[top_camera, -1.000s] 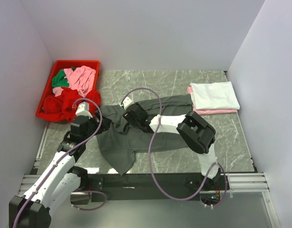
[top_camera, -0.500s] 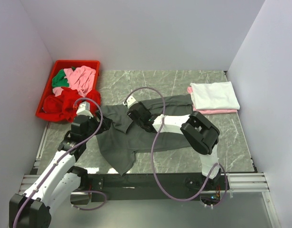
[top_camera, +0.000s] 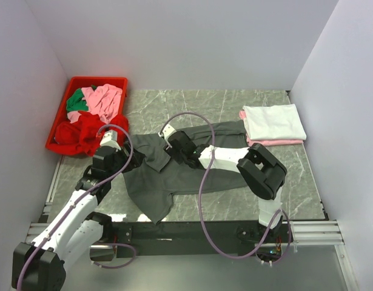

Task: Fold and stack the t-shirts
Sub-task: Fold the tshirt

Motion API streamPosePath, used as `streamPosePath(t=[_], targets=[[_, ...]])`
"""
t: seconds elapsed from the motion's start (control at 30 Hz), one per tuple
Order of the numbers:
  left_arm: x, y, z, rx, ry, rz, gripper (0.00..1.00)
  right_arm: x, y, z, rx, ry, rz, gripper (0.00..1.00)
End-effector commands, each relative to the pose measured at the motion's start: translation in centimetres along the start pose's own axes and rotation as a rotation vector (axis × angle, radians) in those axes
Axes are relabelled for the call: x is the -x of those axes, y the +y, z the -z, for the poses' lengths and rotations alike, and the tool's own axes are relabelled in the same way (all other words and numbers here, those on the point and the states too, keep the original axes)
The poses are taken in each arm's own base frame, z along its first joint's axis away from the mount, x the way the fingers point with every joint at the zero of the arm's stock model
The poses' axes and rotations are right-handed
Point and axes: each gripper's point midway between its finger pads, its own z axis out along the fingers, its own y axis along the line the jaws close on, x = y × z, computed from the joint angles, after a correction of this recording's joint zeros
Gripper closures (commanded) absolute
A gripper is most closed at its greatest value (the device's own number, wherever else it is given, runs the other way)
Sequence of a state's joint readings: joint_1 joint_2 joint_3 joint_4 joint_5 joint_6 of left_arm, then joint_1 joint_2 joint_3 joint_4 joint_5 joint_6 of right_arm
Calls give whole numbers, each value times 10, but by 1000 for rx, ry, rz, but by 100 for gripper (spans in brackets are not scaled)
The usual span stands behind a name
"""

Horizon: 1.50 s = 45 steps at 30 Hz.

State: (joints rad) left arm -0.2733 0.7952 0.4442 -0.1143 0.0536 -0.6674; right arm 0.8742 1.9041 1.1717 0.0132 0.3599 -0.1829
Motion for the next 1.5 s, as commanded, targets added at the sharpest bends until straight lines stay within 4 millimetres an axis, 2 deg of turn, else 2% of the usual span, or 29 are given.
streamPosePath(t=[0.0, 0.1, 0.17, 0.4, 0.63, 0.7, 1.03, 1.2, 1.4, 1.47], targets=[[12, -12, 0, -51, -33, -19, 27, 16, 17, 16, 166, -2, 20, 34], [14, -14, 1, -53, -36, -22, 27, 13, 31, 4, 220, 24, 28, 34], [14, -14, 2, -55, -36, -23, 27, 16, 31, 0, 210, 21, 17, 34], [12, -14, 2, -61, -38, -18, 27, 17, 24, -21, 163, 29, -56, 34], [11, -14, 1, -65, -34, -18, 27, 20, 15, -31, 96, 6, -97, 37], [11, -14, 1, -68, -32, -19, 27, 24, 10, -32, 75, -13, -116, 38], [8, -15, -1, -79, -22, -21, 27, 7, -6, -36, 12, 20, -101, 47], [5, -18, -4, -94, -4, -27, 27, -1, -16, -28, -8, 31, -89, 48], [2, -15, -11, -75, 25, -28, 30, 0, -16, -14, 22, 33, -82, 47], [4, -12, -13, -52, 20, -24, 31, 1, -20, -8, 23, 32, -75, 44]])
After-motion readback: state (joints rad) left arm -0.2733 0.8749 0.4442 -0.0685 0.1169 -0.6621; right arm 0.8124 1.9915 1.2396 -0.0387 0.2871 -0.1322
